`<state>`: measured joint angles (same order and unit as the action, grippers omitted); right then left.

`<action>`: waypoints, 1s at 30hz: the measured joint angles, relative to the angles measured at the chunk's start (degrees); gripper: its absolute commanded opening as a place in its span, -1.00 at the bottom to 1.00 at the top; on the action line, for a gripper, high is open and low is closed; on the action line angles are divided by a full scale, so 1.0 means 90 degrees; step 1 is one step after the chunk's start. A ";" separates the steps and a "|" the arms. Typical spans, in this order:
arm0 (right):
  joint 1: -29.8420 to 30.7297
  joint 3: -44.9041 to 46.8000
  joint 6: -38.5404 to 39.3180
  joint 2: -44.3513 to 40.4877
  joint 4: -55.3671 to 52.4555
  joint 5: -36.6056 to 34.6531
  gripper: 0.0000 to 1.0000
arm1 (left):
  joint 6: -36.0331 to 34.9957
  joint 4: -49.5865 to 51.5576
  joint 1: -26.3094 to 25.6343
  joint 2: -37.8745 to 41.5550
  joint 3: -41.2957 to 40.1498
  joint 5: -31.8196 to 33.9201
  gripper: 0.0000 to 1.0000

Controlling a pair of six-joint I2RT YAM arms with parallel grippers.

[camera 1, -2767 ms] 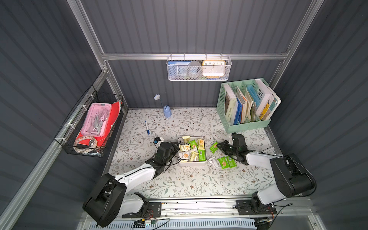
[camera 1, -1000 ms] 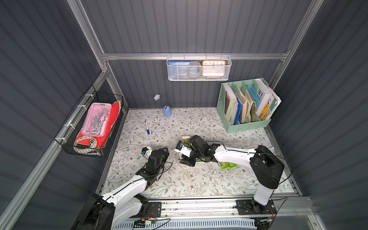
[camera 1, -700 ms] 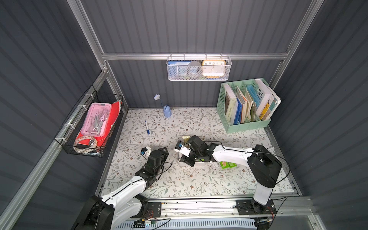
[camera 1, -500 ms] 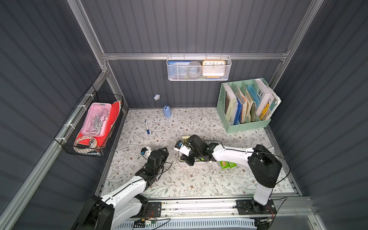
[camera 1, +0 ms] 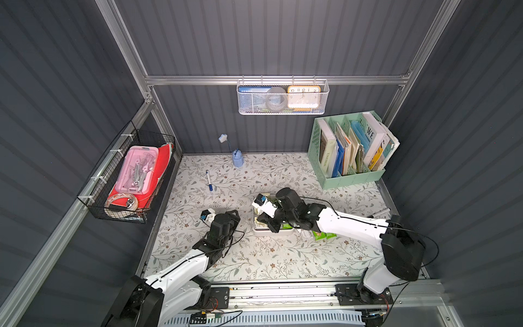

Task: Take the cookies out of the storage box
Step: Pick up the cookie from the storage box, then place the cookie at the center of the board.

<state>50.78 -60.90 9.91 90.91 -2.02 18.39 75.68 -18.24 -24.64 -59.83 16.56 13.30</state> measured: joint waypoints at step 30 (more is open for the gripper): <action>-0.2295 0.1413 -0.2975 -0.0918 -0.1562 -0.5251 -1.00 | -0.0459 -0.0163 0.0000 -0.0522 0.0398 -0.0498 -0.03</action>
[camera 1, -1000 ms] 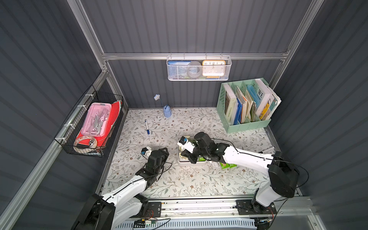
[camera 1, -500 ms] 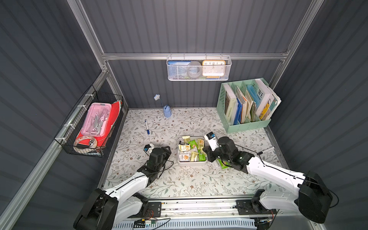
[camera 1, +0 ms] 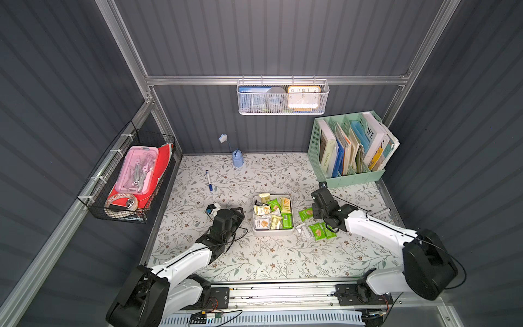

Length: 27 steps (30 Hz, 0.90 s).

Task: Take the cookies out of the storage box
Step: Place the cookie at the center of the board.

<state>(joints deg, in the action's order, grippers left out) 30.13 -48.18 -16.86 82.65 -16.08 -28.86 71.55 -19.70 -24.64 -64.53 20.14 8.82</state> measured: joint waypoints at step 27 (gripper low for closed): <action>-0.0199 -0.0714 -0.0083 0.0073 0.0355 0.2922 -0.14 | -0.1362 -0.0029 0.0000 -0.0838 0.0828 -0.0845 0.12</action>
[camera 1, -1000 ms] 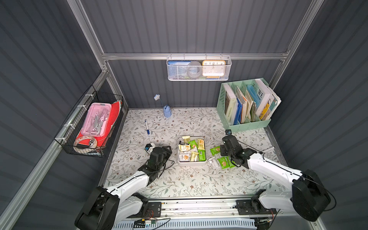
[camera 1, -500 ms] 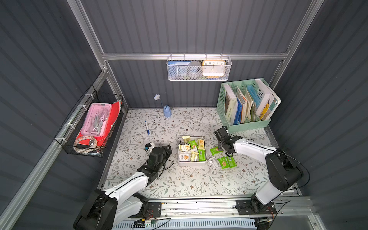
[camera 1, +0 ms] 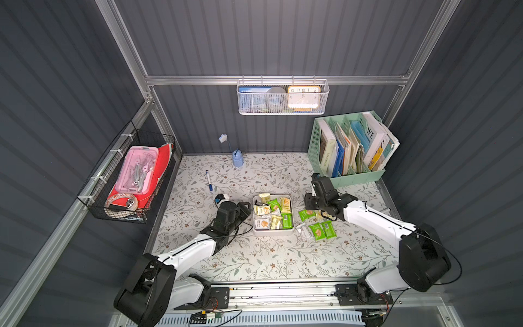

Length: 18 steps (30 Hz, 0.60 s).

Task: Take the cookies out of the storage box
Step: Place the cookie at the center of the board, then adjust the storage box at the center of the board.

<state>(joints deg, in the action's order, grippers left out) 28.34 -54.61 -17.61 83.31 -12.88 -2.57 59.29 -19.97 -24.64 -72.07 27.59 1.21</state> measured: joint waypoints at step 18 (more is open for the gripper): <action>0.0245 -0.0634 0.0075 0.0911 0.0818 0.2487 -0.15 | -0.1545 0.1090 0.0000 -0.1501 0.1039 -0.0418 -0.12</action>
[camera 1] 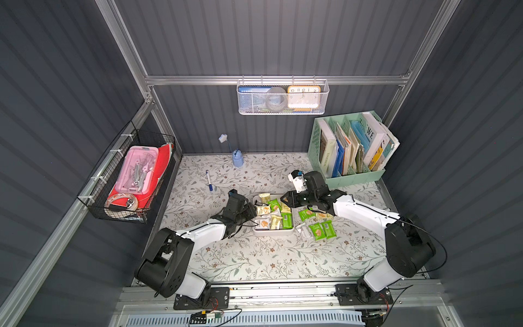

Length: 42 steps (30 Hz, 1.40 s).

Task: Take the cookies out of the storage box
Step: Adjust the storage box at the center of the board.

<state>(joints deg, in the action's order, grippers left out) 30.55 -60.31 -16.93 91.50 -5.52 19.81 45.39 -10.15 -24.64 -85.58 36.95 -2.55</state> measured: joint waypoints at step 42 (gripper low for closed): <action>0.0209 0.0668 -0.0673 -0.0962 -0.0573 -0.1370 -0.16 | -0.0364 0.0580 -0.0338 0.0869 0.1093 0.0350 0.27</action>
<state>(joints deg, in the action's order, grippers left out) 32.42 -54.30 -22.98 82.85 -10.68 7.49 42.11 -4.93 -27.68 -77.76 46.78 0.60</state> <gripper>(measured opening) 0.417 0.629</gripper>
